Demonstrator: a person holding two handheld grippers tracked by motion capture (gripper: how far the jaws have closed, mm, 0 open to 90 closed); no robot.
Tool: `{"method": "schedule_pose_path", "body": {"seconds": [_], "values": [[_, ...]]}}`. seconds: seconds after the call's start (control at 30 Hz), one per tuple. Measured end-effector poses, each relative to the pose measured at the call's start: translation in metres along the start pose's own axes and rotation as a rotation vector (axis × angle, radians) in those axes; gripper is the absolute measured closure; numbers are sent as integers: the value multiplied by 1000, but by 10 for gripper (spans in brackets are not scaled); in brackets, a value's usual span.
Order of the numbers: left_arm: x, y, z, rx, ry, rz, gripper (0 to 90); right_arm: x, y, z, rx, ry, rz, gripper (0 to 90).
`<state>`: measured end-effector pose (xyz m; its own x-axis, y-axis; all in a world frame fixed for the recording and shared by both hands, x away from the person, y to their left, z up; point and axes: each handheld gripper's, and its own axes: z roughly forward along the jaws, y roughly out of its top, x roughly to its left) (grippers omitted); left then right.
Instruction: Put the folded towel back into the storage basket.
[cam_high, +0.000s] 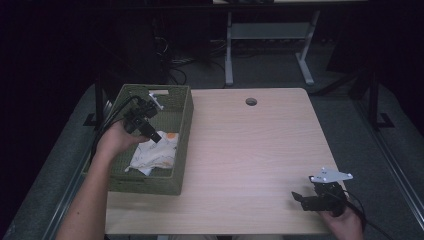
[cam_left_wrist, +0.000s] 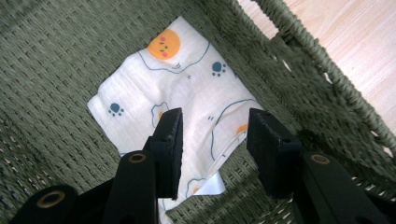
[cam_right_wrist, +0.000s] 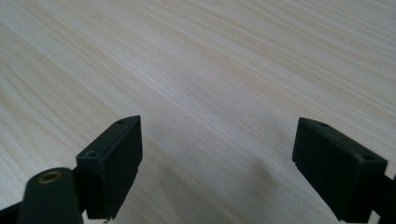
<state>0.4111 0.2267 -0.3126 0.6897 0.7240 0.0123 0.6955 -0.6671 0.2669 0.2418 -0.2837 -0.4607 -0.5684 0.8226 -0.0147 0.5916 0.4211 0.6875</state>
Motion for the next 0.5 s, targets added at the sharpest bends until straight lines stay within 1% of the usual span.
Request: {"method": "schedule_pose_path", "body": {"seconds": [0.13, 0.2, 0.3, 0.33, 0.43, 0.5], "values": [[-3, 2, -4, 3, -2, 9, 554, 0, 0, 0, -1, 2, 2, 158], [-5, 5, -8, -7, 1, 9, 550, 1, 0, -1, -1, 2, 5, 158], [-8, 7, -10, -15, -2, 9, 543, 0, 0, -1, -4, 1, 3, 159], [-11, 9, -11, -17, 3, 13, 538, 0, 0, -1, -4, 1, 2, 158], [-13, 11, -12, -17, 0, 12, 527, 0, 0, -2, -5, 1, 2, 158], [-15, 13, -12, -15, 2, 19, 524, 0, -1, -2, -5, 0, 5, 158]]}}
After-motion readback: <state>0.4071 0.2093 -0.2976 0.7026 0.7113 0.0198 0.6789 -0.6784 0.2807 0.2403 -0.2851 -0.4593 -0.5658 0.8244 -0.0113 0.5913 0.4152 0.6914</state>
